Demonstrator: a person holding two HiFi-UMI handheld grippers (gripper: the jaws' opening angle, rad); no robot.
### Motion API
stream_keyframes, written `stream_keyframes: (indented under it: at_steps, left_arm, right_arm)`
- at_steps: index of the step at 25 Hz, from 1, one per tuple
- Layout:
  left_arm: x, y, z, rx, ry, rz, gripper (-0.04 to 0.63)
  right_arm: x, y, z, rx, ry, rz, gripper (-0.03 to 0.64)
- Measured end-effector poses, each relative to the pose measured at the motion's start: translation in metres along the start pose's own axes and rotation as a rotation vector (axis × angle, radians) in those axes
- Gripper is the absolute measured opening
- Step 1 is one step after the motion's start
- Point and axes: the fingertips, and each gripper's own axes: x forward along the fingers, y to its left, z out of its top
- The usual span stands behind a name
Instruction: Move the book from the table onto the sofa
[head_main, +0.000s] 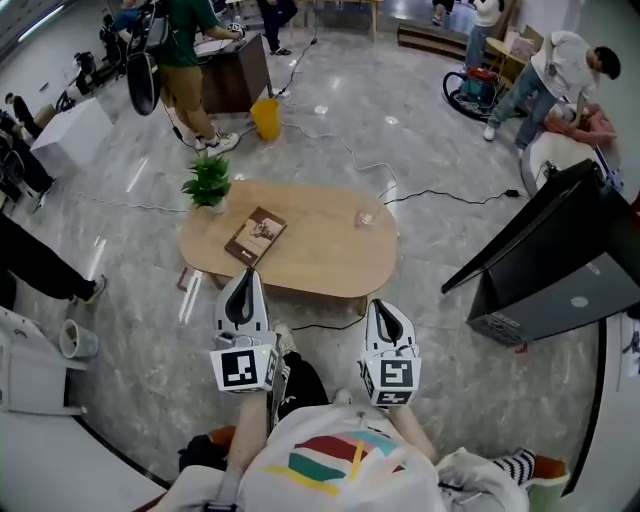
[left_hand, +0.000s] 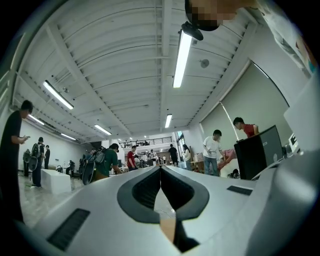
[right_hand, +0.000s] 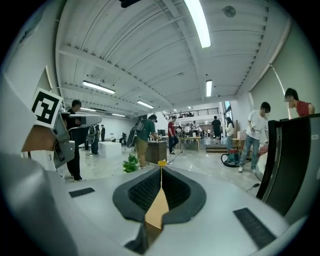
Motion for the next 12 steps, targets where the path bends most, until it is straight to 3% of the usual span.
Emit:
stream_keyframes:
  at_steps: [4,12]
  left_arm:
    - [0.02,0.03,-0.003,0.046,0.004,0.011,0.006]
    - [0.084,0.108,-0.051,-0.004,0.049,0.018,0.006]
  right_arm:
    - [0.037,0.007,-0.001,-0.008,0.029,-0.014,0.017]
    - [0.13,0.038,-0.003,-0.026,0.096,-0.009,0.017]
